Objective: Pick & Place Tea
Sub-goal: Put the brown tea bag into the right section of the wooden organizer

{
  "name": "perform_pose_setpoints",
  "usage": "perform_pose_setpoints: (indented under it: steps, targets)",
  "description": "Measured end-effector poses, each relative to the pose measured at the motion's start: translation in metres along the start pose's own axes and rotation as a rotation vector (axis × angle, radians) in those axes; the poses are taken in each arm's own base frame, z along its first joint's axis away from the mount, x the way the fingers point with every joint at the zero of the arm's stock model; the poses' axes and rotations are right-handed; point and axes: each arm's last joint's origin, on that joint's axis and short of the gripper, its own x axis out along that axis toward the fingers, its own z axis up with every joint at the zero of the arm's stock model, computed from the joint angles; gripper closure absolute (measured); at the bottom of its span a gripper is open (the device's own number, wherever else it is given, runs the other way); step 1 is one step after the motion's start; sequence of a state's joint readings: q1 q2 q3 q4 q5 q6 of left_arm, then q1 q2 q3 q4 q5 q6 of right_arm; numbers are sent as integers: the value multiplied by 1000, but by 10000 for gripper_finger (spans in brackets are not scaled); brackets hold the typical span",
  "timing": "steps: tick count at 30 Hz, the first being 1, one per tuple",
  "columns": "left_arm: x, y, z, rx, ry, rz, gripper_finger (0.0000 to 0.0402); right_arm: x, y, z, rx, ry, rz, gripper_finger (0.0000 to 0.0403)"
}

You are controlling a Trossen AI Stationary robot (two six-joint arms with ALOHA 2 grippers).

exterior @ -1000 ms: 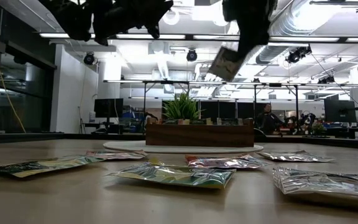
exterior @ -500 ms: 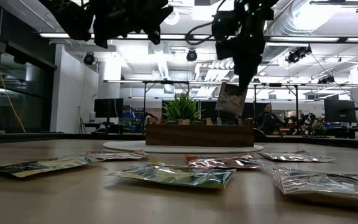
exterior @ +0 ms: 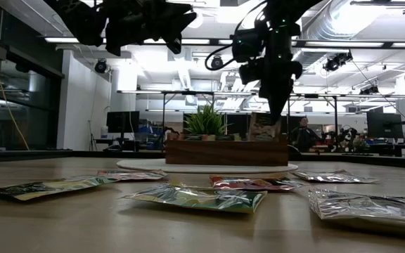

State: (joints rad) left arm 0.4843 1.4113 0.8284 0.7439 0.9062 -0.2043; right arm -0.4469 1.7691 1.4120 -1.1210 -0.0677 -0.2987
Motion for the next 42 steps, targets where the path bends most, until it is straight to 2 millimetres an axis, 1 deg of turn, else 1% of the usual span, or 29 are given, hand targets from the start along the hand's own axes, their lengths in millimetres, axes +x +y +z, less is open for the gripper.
perform_pose_setpoints:
  steps: [4, 7, 16, 19, 23, 27, 31, 34, 36, 38, 40, 42]
  targets:
    - [0, 0, -1, 6, 7, 8, 290, 0, 0, -1, -26, 10, -2, 400]
    - [0, 1, -2, 8, 10, 14, 290, -1, 0, -1, -32, 12, -10, 387]
    - [0, 1, -2, 24, 8, 29, 290, -1, 0, -1, -41, 5, -8, 313]
    - [0, 1, -3, 18, 15, 30, 290, -1, 0, -1, -12, 9, -6, 290]
    - [3, -1, -9, -37, 59, 26, 291, -10, 3, -9, 82, 34, -5, 275]
    - [15, -12, -22, -50, 139, 9, 291, -31, 9, -20, 195, -3, 13, 274]
    - [34, -33, -37, -14, 244, 30, 291, -58, 27, -33, 258, -107, 12, 279]
    - [48, -50, -46, 29, 309, 65, 291, -68, 44, -50, 301, -190, 5, 284]
    - [58, -58, -54, 64, 334, 81, 291, -70, 57, -63, 357, -262, 22, 286]
    - [66, -66, -63, 69, 363, 89, 291, -68, 70, -78, 443, -321, 56, 286]
    - [74, -73, -67, 74, 364, 65, 291, -61, 85, -91, 526, -359, 105, 286]
    - [86, -78, -75, 76, 375, 40, 291, -51, 101, -102, 582, -397, 146, 286]
